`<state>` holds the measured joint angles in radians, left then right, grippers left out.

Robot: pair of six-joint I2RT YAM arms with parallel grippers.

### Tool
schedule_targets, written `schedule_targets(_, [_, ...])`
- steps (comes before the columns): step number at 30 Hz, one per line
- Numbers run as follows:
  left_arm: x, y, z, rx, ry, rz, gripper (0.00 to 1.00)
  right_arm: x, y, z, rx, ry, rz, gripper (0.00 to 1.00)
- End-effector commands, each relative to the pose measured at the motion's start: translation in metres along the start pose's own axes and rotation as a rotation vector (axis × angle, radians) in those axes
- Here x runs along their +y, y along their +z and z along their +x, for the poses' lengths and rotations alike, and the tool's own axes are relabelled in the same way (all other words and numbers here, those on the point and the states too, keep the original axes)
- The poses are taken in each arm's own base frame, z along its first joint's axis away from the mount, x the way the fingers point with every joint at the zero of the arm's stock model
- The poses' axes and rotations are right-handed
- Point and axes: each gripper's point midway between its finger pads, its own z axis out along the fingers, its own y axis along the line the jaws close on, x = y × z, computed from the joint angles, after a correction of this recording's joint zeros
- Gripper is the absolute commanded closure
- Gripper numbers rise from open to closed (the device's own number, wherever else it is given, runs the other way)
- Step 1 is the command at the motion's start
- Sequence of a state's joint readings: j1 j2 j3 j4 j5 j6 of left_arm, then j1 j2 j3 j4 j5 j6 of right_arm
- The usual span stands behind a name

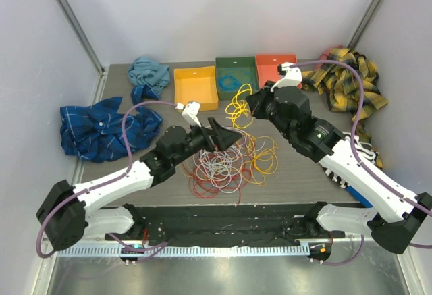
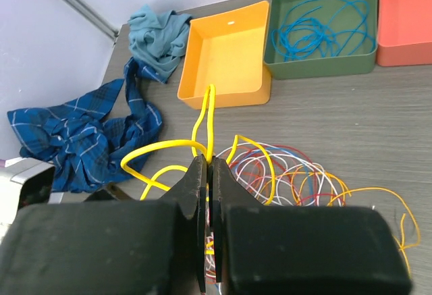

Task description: Untangle the cables

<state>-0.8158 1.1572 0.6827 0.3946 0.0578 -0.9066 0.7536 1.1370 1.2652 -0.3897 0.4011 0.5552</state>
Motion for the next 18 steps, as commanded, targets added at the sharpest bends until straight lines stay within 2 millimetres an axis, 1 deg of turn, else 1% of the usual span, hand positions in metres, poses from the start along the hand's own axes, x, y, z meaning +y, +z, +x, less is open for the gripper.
schedule_targets(1, [-0.036, 0.010, -0.036, -0.209, 0.084, 0.122, 0.02, 0.018, -0.007, -0.012, -0.032, 0.067, -0.082, 0.99])
schedule_targets(6, [-0.033, 0.015, -0.040, -0.232, 0.107, 0.097, 0.03, 0.018, -0.008, -0.011, -0.029, 0.063, -0.089, 0.99])
schedule_targets(9, [-0.031, 0.017, -0.042, -0.241, 0.121, 0.084, 0.09, 0.020, -0.009, -0.010, -0.026, 0.064, -0.098, 0.99])
schedule_targets(11, [-0.031, 0.019, -0.043, -0.243, 0.125, 0.086, 0.15, 0.020, -0.008, -0.008, -0.021, 0.062, -0.098, 0.99])
schedule_targets(12, [-0.031, 0.021, -0.043, -0.241, 0.129, 0.088, 0.22, 0.020, -0.008, -0.008, -0.020, 0.065, -0.099, 0.99])
schedule_targets(14, [-0.031, 0.023, -0.041, -0.233, 0.136, 0.089, 0.29, 0.020, -0.009, -0.007, -0.020, 0.067, -0.103, 0.99])
schedule_targets(16, [-0.031, 0.023, -0.039, -0.229, 0.137, 0.096, 0.35, 0.021, -0.011, -0.009, -0.024, 0.073, -0.108, 0.99])
schedule_targets(18, [-0.031, 0.024, -0.037, -0.224, 0.138, 0.106, 0.36, 0.020, -0.011, -0.010, -0.028, 0.072, -0.105, 0.99])
